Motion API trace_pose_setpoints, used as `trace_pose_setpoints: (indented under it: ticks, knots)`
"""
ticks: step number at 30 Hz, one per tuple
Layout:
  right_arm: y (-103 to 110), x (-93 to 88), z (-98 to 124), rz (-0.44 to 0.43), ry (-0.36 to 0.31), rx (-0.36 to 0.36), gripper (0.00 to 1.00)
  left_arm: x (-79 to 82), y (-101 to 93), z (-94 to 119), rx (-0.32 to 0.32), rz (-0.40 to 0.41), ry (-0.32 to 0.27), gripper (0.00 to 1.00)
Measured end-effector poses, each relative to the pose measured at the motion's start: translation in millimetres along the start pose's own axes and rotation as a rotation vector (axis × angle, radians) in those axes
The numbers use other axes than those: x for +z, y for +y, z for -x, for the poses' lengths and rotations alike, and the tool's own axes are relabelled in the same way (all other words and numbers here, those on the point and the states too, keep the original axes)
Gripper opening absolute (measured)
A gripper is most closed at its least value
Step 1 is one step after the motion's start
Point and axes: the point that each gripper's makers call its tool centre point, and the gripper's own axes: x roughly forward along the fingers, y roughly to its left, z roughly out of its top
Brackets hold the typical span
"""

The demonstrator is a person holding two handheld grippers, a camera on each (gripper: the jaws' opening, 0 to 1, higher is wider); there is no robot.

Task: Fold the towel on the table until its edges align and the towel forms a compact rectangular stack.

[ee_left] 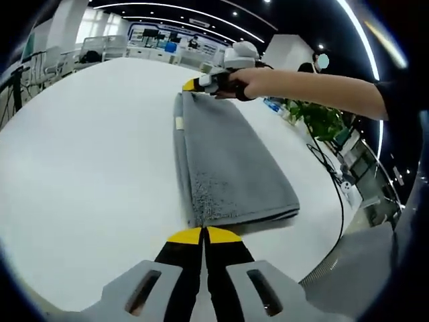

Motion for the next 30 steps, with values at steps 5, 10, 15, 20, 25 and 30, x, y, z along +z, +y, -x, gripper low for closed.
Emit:
trace_pose_setpoints:
  ticks: [5, 10, 15, 20, 25, 30]
  knots:
    - [-3.2, -6.1, -2.9, 0.037, 0.003, -0.027, 0.02, -0.7, 0.4, -1.3, -0.006, 0.009, -0.001, 0.01]
    - [-2.6, -7.9, -7.3, 0.087, 0.009, -0.056, 0.02, -2.1, 0.9, -3.0, -0.010, 0.005, 0.009, 0.01]
    - [-1.3, -8.2, -8.7, 0.125, 0.014, -0.075, 0.03, -3.4, -0.1, -4.8, -0.009, -0.003, 0.024, 0.01]
    - [-2.9, -8.1, -7.0, 0.102, 0.004, -0.036, 0.04, -1.1, -1.8, -4.7, -0.027, -0.035, 0.030, 0.01]
    - [-1.5, -4.7, -1.5, 0.101, -0.029, 0.000, 0.16, 15.8, -19.5, 1.1, -0.096, -0.141, -0.012, 0.24]
    - [-1.5, -7.4, 8.2, 0.100, -0.037, 0.007, 0.25, 41.5, -31.5, -0.2, -0.098, -0.197, -0.065, 0.46]
